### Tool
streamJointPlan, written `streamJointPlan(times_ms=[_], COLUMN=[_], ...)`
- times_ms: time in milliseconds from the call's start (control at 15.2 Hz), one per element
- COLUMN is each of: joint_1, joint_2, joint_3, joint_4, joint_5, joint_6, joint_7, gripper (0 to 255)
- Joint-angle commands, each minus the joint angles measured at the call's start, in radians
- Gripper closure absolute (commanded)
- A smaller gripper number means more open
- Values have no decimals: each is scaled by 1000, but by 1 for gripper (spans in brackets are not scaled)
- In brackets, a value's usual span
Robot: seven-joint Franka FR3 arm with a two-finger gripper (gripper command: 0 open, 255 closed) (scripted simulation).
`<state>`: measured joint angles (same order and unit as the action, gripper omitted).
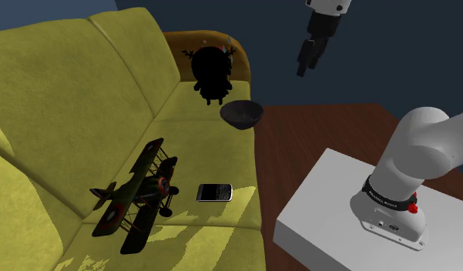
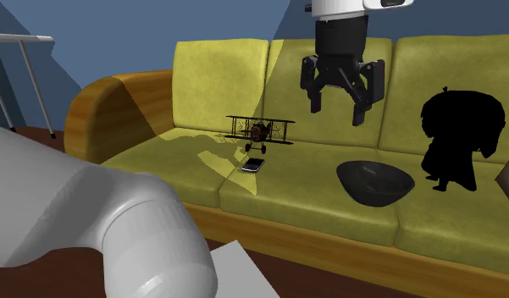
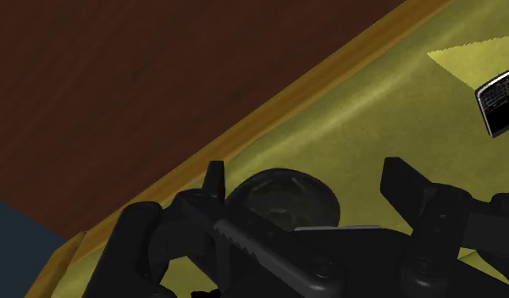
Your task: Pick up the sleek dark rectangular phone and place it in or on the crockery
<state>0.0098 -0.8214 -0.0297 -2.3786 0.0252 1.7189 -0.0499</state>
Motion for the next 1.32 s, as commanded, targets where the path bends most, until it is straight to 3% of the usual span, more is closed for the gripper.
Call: streamJointPlan(times_ms=[0,594,1254], joint_1=[0,87,160], joint_2=[0,169,428], joint_3=[0,146,307], joint_4=[0,-22,38], joint_5=[0,67,89], joint_6=[0,160,324], joint_7=[0,78,172], gripper=[0,0,0])
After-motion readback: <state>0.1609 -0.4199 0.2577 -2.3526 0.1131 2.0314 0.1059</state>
